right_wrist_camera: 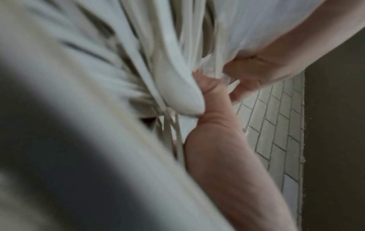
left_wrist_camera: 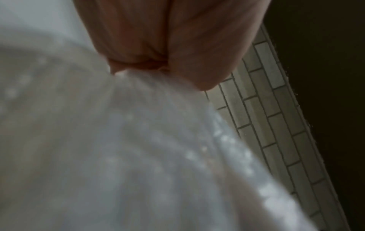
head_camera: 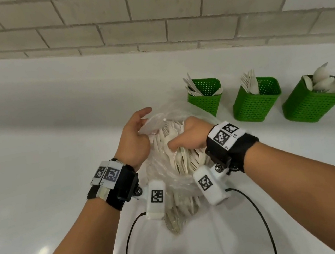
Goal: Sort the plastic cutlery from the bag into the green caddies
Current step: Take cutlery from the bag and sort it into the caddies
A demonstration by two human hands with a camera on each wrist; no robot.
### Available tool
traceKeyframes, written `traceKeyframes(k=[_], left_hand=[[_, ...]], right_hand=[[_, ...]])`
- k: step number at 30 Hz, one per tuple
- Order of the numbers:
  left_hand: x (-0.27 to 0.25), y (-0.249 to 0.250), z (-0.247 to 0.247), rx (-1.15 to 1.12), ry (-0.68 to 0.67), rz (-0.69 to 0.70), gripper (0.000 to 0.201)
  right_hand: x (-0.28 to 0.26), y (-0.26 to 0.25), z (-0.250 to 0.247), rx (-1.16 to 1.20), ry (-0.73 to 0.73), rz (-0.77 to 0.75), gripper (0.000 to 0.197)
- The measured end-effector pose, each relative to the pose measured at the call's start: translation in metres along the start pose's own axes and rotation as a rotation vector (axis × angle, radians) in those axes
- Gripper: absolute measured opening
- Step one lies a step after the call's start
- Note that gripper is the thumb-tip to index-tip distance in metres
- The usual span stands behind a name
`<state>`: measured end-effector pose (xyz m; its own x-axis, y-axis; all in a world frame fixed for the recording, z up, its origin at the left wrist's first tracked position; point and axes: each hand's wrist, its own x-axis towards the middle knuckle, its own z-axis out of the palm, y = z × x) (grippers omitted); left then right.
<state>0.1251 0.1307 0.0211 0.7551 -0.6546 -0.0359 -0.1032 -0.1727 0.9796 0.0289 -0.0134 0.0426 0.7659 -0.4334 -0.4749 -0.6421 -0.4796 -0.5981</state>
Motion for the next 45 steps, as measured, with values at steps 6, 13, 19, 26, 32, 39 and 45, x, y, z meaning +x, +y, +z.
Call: traceKeyframes(k=[6,13,19,26,32,39,45], left_hand=[[0.003,0.007,0.009,-0.007,0.004,0.057,0.081],[0.011,0.0,-0.006,0.064,0.079,0.002,0.066],[0.006,0.016,-0.004,0.013,0.063,-0.011,0.061],[0.001,0.019,0.013,0.005,0.013,-0.017,0.055],[-0.005,0.027,0.013,0.086,-0.028,0.074,0.066],[-0.006,0.028,-0.003,-0.026,0.046,0.059,0.081],[-0.006,0.031,-0.011,0.001,0.032,0.131,0.077]], right_hand=[[-0.008,0.0,0.012,0.112,-0.077,-0.036,0.033],[-0.024,0.02,0.007,0.32,-0.084,-0.044,0.058],[-0.038,0.008,0.005,0.351,-0.041,-0.233,0.02],[-0.027,0.004,0.021,0.376,-0.126,-0.256,0.033],[-0.03,0.01,0.032,0.468,-0.092,-0.309,0.033],[-0.044,0.02,0.021,0.52,0.054,-0.396,0.019],[-0.06,0.02,0.009,0.521,0.118,-0.558,0.022]])
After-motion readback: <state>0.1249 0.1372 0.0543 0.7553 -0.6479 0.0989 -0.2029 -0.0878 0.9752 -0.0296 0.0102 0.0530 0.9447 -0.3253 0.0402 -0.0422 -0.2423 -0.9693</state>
